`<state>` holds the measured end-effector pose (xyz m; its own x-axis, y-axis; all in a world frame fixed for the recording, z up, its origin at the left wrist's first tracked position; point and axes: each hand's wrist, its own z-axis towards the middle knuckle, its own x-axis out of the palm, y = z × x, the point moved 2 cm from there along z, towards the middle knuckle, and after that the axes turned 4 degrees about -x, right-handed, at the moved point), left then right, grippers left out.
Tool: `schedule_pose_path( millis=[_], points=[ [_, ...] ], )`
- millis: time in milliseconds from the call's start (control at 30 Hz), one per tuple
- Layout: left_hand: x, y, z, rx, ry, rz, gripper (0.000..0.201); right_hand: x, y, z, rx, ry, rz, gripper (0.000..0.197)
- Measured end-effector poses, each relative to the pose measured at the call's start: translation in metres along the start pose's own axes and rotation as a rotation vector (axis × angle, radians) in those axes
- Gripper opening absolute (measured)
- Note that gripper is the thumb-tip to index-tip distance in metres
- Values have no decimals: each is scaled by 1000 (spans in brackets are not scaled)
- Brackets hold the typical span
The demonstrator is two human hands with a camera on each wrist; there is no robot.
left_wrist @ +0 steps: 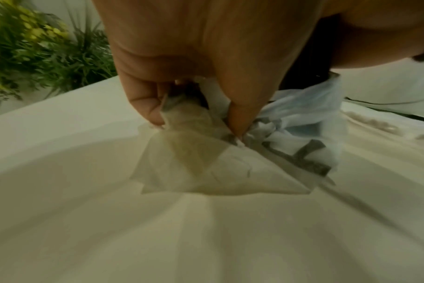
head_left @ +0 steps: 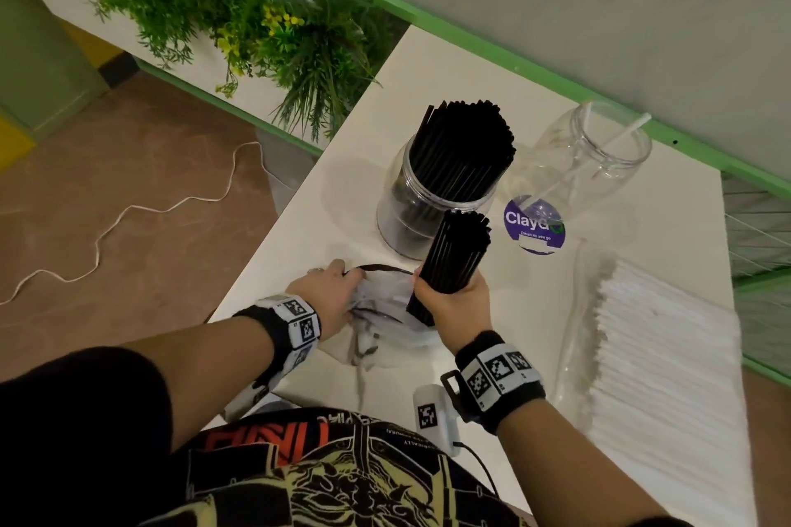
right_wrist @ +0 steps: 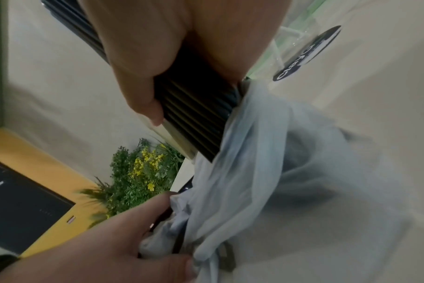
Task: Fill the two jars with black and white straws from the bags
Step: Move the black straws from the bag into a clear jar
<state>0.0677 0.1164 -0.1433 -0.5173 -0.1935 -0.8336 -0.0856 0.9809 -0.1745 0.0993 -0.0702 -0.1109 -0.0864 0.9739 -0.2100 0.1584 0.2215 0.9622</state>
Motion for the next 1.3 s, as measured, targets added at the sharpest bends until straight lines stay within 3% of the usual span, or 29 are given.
schedule_pose_path(
  millis=[133,233,333,533,667,767,900,1167,1300],
  points=[
    [-8,3,12,-9,22,-4,53,-2,18,3,-17,-11,71,24],
    [-8,7,14,14,31,-32,66,-12,57,5,-137,4,147,6],
    [-13,12,10,46,-16,-63,82,-28,95,10,-269,-31,189,13],
    [-54,18,-2,133,-31,-160,96,-44,152,28,-380,-74,252,6],
    [-99,2,-3,265,-428,-415,77,-40,174,43,-428,-73,319,8],
    [-127,-16,8,348,-601,-238,68,-32,181,56,-426,-100,314,13],
    [-145,-26,25,287,-526,-8,64,-22,183,69,-407,-156,290,13],
    [-141,-23,13,327,-528,-17,60,-17,177,80,-456,-202,263,7],
    [-142,-17,9,325,-513,39,60,-12,162,82,-429,-165,178,19]
  ],
)
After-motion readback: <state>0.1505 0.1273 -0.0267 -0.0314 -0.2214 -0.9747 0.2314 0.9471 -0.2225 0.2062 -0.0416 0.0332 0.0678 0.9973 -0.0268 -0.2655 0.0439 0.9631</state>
